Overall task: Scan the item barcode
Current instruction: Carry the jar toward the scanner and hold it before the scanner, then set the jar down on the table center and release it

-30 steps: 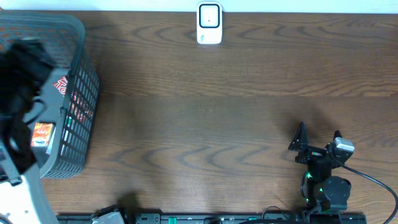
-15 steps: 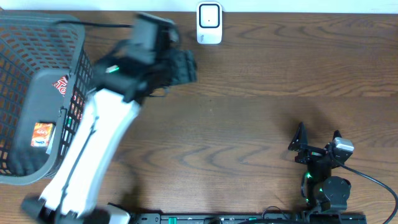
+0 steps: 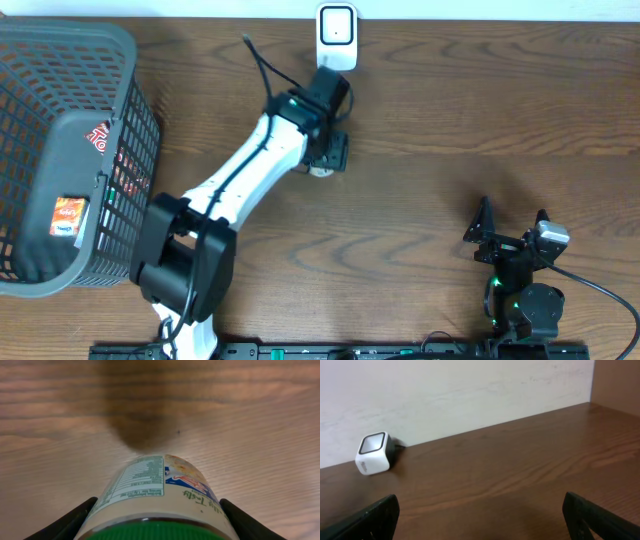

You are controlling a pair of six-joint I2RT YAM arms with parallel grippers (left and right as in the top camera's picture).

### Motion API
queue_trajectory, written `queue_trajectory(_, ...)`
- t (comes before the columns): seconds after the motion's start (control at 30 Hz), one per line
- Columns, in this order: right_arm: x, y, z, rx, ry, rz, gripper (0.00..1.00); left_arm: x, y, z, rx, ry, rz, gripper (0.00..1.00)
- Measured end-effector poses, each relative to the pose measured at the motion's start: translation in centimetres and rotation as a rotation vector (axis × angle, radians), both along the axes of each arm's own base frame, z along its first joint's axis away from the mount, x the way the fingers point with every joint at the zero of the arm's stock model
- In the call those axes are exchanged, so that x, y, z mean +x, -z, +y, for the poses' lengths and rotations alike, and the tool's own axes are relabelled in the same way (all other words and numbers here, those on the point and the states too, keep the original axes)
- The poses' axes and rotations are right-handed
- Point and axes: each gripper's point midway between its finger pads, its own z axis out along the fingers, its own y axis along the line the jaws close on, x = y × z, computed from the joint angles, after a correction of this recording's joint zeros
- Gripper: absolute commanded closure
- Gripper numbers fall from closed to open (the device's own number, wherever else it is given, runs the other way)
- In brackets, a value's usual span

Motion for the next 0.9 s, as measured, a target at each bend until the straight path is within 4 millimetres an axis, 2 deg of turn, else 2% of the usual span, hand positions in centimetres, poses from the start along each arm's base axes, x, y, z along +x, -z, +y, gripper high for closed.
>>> queue_trajectory(0.13,0.0,0.0,0.0,0.0,0.0,0.0,0.01,-0.9,3.0,-0.6,-0.005,0.032,-0.008,0.32)
queue_trajectory(0.23,0.0,0.0,0.0,0.0,0.0,0.0,0.01,-2.2,5.4,0.1,0.003,0.036,0.016,0.3)
queue_trajectory(0.3,0.0,0.0,0.0,0.0,0.0,0.0,0.01,-2.9,6.2,0.5,0.015,0.036,0.034,0.2)
queue_trajectory(0.4,0.0,0.0,0.0,0.0,0.0,0.0,0.01,-3.3,6.5,0.7,0.021,0.041,0.048,0.04)
queue_trajectory(0.6,0.0,0.0,0.0,0.0,0.0,0.0,0.01,-4.3,6.0,1.3,0.049,0.064,0.088,0.04)
queue_trajectory(0.67,0.0,0.0,0.0,0.0,0.0,0.0,0.01,-4.4,4.0,1.3,0.05,0.077,0.084,0.03)
queue_trajectory(0.73,0.0,0.0,0.0,0.0,0.0,0.0,0.01,-3.3,-0.3,0.6,0.012,0.09,0.01,0.03)
queue_trajectory(0.8,0.0,0.0,0.0,0.0,0.0,0.0,0.01,-2.2,-6.9,-0.1,-0.051,0.109,-0.112,0.03)
queue_trajectory(0.87,0.0,0.0,0.0,0.0,0.0,0.0,0.01,-1.6,-15.7,-0.1,-0.14,0.114,-0.291,0.03)
queue_trajectory(0.9,0.0,0.0,0.0,0.0,0.0,0.0,0.01,-1.6,-19.3,0.3,-0.173,0.11,-0.374,0.03)
